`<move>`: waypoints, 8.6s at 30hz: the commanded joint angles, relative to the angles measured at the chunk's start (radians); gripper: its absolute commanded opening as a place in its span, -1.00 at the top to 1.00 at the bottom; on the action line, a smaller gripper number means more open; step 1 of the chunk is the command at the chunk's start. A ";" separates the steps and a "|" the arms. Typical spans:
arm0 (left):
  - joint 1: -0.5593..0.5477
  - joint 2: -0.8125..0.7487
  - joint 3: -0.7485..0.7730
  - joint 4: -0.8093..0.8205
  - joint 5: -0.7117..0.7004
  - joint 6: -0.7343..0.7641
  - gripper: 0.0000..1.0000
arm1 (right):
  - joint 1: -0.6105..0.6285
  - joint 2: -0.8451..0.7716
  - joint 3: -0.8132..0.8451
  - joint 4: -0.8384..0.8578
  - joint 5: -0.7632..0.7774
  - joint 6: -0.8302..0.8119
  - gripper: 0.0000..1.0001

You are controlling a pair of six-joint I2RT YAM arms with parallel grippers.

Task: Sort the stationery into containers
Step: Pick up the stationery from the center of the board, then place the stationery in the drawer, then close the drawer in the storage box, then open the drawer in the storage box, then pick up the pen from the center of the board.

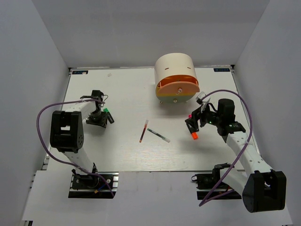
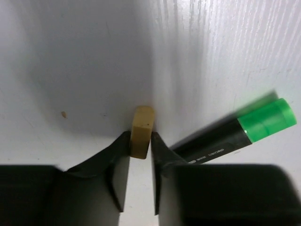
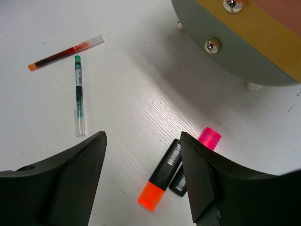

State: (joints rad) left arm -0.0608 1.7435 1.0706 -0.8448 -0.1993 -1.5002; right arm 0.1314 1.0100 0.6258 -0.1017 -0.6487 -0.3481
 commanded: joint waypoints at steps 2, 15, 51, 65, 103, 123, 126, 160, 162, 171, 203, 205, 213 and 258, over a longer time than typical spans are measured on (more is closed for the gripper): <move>0.006 -0.091 -0.012 0.001 -0.028 0.105 0.50 | 0.001 -0.002 0.002 0.036 0.003 -0.002 -0.39; -0.049 -0.372 -0.003 0.654 0.642 0.733 1.00 | 0.004 0.041 0.035 0.057 -0.022 -0.011 -0.74; -0.499 0.160 0.721 0.768 0.744 1.390 0.86 | 0.002 0.018 0.022 0.076 -0.003 0.027 0.06; -0.568 0.202 0.739 0.705 0.667 1.465 0.58 | 0.001 0.015 0.011 0.085 0.000 0.034 0.00; -0.542 -0.649 -0.112 0.655 -0.158 0.845 -1.00 | 0.002 0.392 0.402 0.197 -0.103 -0.134 0.37; -0.524 -0.707 -0.290 0.374 -0.233 0.413 -1.00 | 0.004 0.533 0.557 0.227 -0.022 -0.072 0.40; -0.524 -0.697 -0.270 0.334 -0.253 0.403 -1.00 | 0.004 0.553 0.571 0.235 -0.012 -0.066 0.40; -0.373 -0.397 -0.184 0.483 0.008 0.859 -0.28 | 0.001 0.492 0.261 0.381 0.158 0.839 -0.23; -0.373 -0.429 -0.195 0.474 0.008 0.859 -0.31 | -0.001 0.516 0.270 0.407 0.155 0.946 -0.27; -0.373 -0.496 -0.236 0.441 -0.014 0.828 -0.36 | 0.011 0.624 0.305 0.479 0.173 1.160 -0.31; -0.373 -0.516 -0.256 0.423 -0.023 0.808 -0.38 | 0.030 0.723 0.370 0.606 0.159 1.265 0.32; -0.373 -0.516 -0.267 0.432 -0.014 0.808 -0.41 | 0.025 0.716 0.361 0.611 0.155 1.261 0.46; -0.373 -0.516 -0.276 0.398 -0.060 0.753 -0.60 | 0.027 0.670 0.278 0.613 0.123 1.245 0.61; -0.090 -0.039 -0.006 0.464 -0.057 0.914 -0.42 | -0.010 0.303 -0.026 0.468 -0.022 1.104 -0.20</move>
State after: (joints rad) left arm -0.1692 1.7016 1.0161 -0.3767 -0.2527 -0.6048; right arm 0.1303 1.3560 0.6151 0.3847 -0.6319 0.8146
